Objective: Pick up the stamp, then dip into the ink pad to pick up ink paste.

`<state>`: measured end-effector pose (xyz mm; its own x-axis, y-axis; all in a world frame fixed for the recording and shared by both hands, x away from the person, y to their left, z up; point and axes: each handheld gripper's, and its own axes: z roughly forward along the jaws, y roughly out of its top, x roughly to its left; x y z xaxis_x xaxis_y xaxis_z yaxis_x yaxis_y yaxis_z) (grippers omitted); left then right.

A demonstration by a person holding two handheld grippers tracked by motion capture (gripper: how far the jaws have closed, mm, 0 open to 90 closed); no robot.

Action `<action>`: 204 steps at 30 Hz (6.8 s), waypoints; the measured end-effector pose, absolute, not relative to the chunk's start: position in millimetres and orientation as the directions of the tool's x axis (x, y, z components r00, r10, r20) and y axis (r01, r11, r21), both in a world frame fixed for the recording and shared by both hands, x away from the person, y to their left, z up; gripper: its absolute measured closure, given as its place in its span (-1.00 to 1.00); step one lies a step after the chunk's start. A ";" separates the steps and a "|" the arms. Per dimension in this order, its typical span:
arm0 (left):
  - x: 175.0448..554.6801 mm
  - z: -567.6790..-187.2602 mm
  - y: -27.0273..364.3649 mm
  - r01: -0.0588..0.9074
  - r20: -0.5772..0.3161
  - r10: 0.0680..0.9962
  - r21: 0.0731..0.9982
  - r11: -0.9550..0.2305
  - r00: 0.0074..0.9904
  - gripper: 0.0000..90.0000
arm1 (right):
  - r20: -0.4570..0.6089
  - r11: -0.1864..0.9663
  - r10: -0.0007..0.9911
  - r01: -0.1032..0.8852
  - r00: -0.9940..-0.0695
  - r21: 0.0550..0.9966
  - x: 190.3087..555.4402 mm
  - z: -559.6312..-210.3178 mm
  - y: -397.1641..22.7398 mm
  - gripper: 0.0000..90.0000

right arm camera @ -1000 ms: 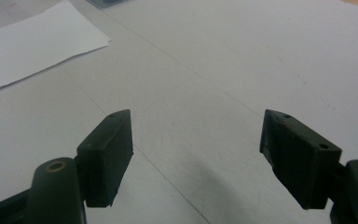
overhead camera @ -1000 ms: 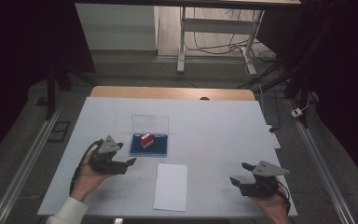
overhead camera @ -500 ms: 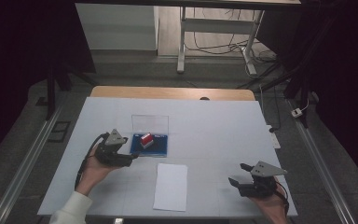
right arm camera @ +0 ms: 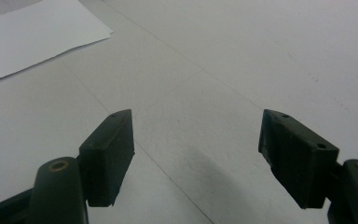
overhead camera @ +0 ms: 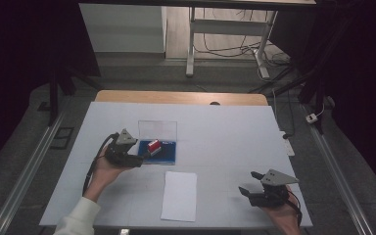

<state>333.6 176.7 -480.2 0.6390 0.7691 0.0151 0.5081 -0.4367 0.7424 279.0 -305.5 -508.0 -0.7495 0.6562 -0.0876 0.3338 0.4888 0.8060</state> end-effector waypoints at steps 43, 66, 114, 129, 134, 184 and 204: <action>374.2 -498.5 148.2 0.510 0.010 0.746 0.724 -0.465 0.666 0.52 | -0.099 0.511 0.650 0.337 -0.754 0.791 280.8 -512.6 -305.5 -0.40; 359.2 -470.5 157.5 0.463 0.001 0.723 0.768 -0.442 0.691 0.57 | -0.097 0.502 0.658 0.338 -0.746 0.796 279.7 -511.9 -308.9 -0.40; 361.7 -475.3 150.1 0.456 0.005 0.695 0.751 -0.477 0.719 0.57 | -0.126 0.539 0.633 0.319 -0.764 0.780 278.9 -517.4 -302.4 -0.42; 368.8 -489.8 144.4 0.465 0.017 0.704 0.739 -0.487 0.710 0.57 | -0.124 0.540 0.635 0.323 -0.762 0.777 278.7 -518.2 -303.4 -0.42; 370.1 -491.7 142.9 0.467 0.018 0.703 0.736 -0.490 0.711 0.57 | -0.129 0.546 0.636 0.326 -0.761 0.772 278.1 -518.0 -302.7 -0.42; 378.6 -493.8 131.2 0.521 0.051 0.700 0.631 -0.575 0.712 0.58 | -0.135 0.545 0.642 0.325 -0.754 0.773 277.2 -515.8 -302.6 -0.42; 378.8 -495.2 133.4 0.522 0.038 0.700 0.638 -0.566 0.713 0.59 | -0.138 0.547 0.641 0.323 -0.755 0.772 277.0 -515.5 -302.6 -0.41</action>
<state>378.8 133.4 -495.2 0.7129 0.7002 0.0377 0.5224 -0.5661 0.6376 277.0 -302.6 -515.5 -0.7552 0.6409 -0.1375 0.3232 0.5466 0.7725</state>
